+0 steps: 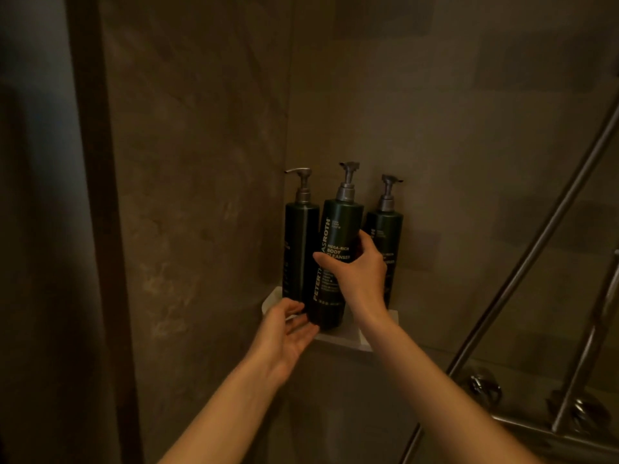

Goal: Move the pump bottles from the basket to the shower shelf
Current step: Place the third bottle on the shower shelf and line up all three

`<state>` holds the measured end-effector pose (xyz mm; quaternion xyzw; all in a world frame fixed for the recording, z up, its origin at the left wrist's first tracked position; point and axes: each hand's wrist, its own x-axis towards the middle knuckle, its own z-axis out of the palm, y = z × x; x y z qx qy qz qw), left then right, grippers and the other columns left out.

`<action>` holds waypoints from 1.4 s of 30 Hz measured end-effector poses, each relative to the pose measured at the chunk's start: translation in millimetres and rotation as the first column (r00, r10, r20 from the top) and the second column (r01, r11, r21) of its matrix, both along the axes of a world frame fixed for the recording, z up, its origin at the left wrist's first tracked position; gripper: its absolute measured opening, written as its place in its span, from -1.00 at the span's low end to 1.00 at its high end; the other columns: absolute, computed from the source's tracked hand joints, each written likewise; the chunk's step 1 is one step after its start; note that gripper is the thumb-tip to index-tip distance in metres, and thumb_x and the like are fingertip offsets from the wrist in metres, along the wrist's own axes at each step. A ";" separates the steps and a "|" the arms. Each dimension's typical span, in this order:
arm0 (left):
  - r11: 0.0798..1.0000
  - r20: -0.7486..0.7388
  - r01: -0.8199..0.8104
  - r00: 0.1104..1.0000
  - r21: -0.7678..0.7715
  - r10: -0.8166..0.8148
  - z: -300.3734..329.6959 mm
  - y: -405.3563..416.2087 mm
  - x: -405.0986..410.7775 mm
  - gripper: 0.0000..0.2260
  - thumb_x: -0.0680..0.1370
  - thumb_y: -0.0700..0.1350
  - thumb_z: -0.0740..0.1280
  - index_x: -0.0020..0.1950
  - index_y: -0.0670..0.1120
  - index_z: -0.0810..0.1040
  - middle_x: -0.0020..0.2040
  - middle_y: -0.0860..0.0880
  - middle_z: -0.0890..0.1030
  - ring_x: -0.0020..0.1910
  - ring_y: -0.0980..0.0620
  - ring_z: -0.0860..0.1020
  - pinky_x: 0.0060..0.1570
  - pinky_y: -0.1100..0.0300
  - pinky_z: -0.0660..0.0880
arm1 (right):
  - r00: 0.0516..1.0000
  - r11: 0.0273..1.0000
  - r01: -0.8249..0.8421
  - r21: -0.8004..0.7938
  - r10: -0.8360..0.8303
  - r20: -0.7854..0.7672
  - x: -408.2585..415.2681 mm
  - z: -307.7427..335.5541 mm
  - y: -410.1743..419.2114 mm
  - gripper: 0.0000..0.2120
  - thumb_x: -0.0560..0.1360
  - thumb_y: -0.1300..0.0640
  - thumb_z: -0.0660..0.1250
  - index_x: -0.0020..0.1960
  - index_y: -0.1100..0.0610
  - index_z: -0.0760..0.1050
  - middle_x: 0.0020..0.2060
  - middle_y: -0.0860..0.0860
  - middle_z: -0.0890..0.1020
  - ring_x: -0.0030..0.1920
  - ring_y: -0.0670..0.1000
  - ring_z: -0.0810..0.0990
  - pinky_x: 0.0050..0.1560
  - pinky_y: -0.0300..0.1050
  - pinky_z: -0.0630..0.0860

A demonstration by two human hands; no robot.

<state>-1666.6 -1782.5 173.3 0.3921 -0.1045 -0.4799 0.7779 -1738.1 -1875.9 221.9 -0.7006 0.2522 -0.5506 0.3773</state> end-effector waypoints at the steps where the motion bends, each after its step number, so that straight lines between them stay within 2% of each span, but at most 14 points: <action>1: 1.000 0.002 0.003 1.000 0.005 -0.003 -1.3 -1.6 0.6 -0.73 0.55 -0.23 0.22 0.24 -0.27 0.44 0.30 -0.34 0.44 0.28 -0.22 0.46 0.26 0.01 0.41 | 1.000 1.000 0.019 -0.004 -0.019 -0.010 2.9 -3.4 -0.2 -0.36 0.31 0.11 0.53 0.32 0.03 0.35 0.05 -0.14 0.50 0.10 -0.13 0.48 0.12 -0.13 0.44; 5: 1.000 0.011 0.003 1.000 0.017 -0.003 -4.0 -5.2 -2.7 -0.71 0.55 -0.24 0.21 0.26 -0.28 0.42 0.31 -0.33 0.44 0.31 -0.23 0.44 0.30 0.01 0.40 | 0.997 0.997 0.081 -0.019 -0.081 -0.013 6.4 -11.6 -1.9 -0.32 0.32 0.09 0.52 0.36 0.05 0.32 0.12 -0.08 0.52 0.14 -0.11 0.47 0.18 -0.11 0.44; 10: 1.000 0.107 0.002 0.994 0.029 -0.005 -7.3 -7.4 -8.6 -0.60 0.56 -0.21 0.24 0.40 -0.23 0.34 0.31 -0.29 0.47 0.30 -0.18 0.47 0.34 0.02 0.39 | 0.994 0.994 0.108 -0.023 -0.109 -0.013 2.9 -13.1 -5.8 -0.32 0.31 0.06 0.53 0.35 0.06 0.33 0.18 -0.01 0.53 0.17 -0.07 0.48 0.17 -0.13 0.42; 13: 0.995 0.207 -0.010 0.978 0.098 -0.011 -7.2 -6.6 -12.8 -0.61 0.57 -0.17 0.22 0.39 -0.21 0.36 0.26 -0.22 0.51 0.26 -0.11 0.49 0.28 0.07 0.38 | 0.993 0.993 0.117 -0.020 -0.118 -0.015 1.3 -13.6 -8.8 -0.35 0.30 0.05 0.53 0.31 0.07 0.36 0.15 0.01 0.56 0.15 -0.03 0.52 0.14 -0.12 0.45; 16: 0.988 0.356 -0.036 0.934 0.149 -0.020 -6.1 -4.8 -17.6 -0.69 0.58 -0.15 0.20 0.31 -0.19 0.44 0.04 -0.09 0.58 0.06 0.04 0.52 0.21 0.13 0.36 | 0.990 0.990 0.137 -0.033 -0.138 -0.031 1.4 -13.8 -11.0 -0.33 0.30 0.06 0.53 0.33 0.06 0.33 0.17 0.03 0.56 0.17 -0.02 0.52 0.15 -0.11 0.46; 17: 0.986 0.411 -0.044 0.911 0.160 -0.026 -6.4 -5.1 -18.6 -0.68 0.59 -0.14 0.21 0.33 -0.17 0.44 0.08 -0.08 0.58 0.08 0.05 0.51 0.20 0.15 0.36 | 0.989 0.988 0.145 -0.044 -0.147 -0.036 2.0 -14.4 -11.1 -0.31 0.31 0.07 0.52 0.35 0.07 0.32 0.18 0.04 0.55 0.19 0.00 0.51 0.18 -0.08 0.47; 22: 0.985 0.710 -0.098 0.703 0.139 -0.030 -12.0 -8.2 -26.6 -0.57 0.57 -0.20 0.25 0.45 -0.08 0.34 0.33 -0.03 0.48 0.31 0.02 0.44 0.23 0.22 0.38 | 0.981 0.978 0.185 -0.100 -0.190 -0.047 5.9 -22.3 -4.1 -0.25 0.34 0.06 0.50 0.43 0.10 0.23 0.27 0.06 0.49 0.30 0.03 0.43 0.30 -0.03 0.37; 25: 0.972 0.844 -0.216 0.535 0.095 0.036 -20.4 -14.7 -29.4 -0.49 0.53 -0.23 0.33 0.47 -0.07 0.31 0.39 -0.06 0.45 0.38 0.02 0.41 0.28 0.20 0.36 | 0.981 0.977 0.183 -0.112 -0.189 -0.038 2.3 -27.3 0.3 -0.26 0.36 0.05 0.48 0.44 0.12 0.22 0.30 0.05 0.46 0.31 -0.04 0.39 0.28 -0.19 0.27; 28: 0.957 0.882 -0.289 0.457 0.028 0.112 -25.3 -19.9 -32.6 -0.49 0.51 -0.23 0.36 0.45 -0.04 0.35 0.35 -0.04 0.49 0.34 0.05 0.44 0.30 0.16 0.39 | 0.983 0.979 0.166 -0.119 -0.173 -0.054 -6.2 -36.3 2.3 -0.34 0.41 0.08 0.44 0.43 0.10 0.24 0.30 0.01 0.45 0.22 -0.22 0.31 0.23 -0.30 0.23; 33: 0.952 0.926 -0.303 0.346 -0.044 0.153 -35.0 -26.2 -33.8 -0.48 0.51 -0.23 0.35 0.44 0.00 0.34 0.34 -0.03 0.49 0.34 0.07 0.44 0.35 0.04 0.40 | 0.980 0.970 0.179 -0.163 -0.190 -0.053 -13.5 -47.5 -0.1 -0.41 0.43 0.15 0.42 0.40 0.09 0.29 0.28 0.00 0.47 0.27 -0.08 0.43 0.29 -0.15 0.39; 36: 0.932 0.951 -0.356 0.258 -0.072 0.172 -35.5 -27.6 -31.4 -0.53 0.51 -0.23 0.34 0.42 -0.06 0.38 0.32 -0.05 0.50 0.31 0.04 0.46 0.33 0.14 0.40 | 0.974 0.963 0.203 -0.179 -0.216 -0.061 -13.6 -45.5 -3.2 -0.43 0.43 0.15 0.41 0.38 0.10 0.31 0.26 0.00 0.48 0.25 -0.05 0.46 0.27 -0.07 0.44; 39: 0.887 0.956 -0.428 0.144 -0.171 0.254 -28.1 -23.3 -25.7 -0.58 0.53 -0.25 0.31 0.39 -0.11 0.42 0.31 -0.04 0.48 0.30 0.05 0.45 0.27 0.27 0.34 | 0.965 0.944 0.241 -0.224 -0.257 -0.048 -19.5 -43.7 -5.0 -0.51 0.44 0.10 0.40 0.32 0.08 0.36 0.21 -0.02 0.50 0.19 -0.06 0.49 0.19 -0.01 0.50; 42: 0.837 0.952 -0.486 0.033 -0.251 0.305 -19.9 -21.9 -12.6 -0.55 0.54 -0.22 0.31 0.43 -0.11 0.36 0.36 -0.04 0.42 0.32 0.04 0.41 0.30 0.23 0.32 | 0.961 0.919 0.259 -0.298 -0.277 -0.017 -30.7 -40.4 -7.7 -0.59 0.47 0.08 0.36 0.29 0.07 0.38 0.20 -0.03 0.49 0.19 -0.07 0.48 0.17 -0.05 0.51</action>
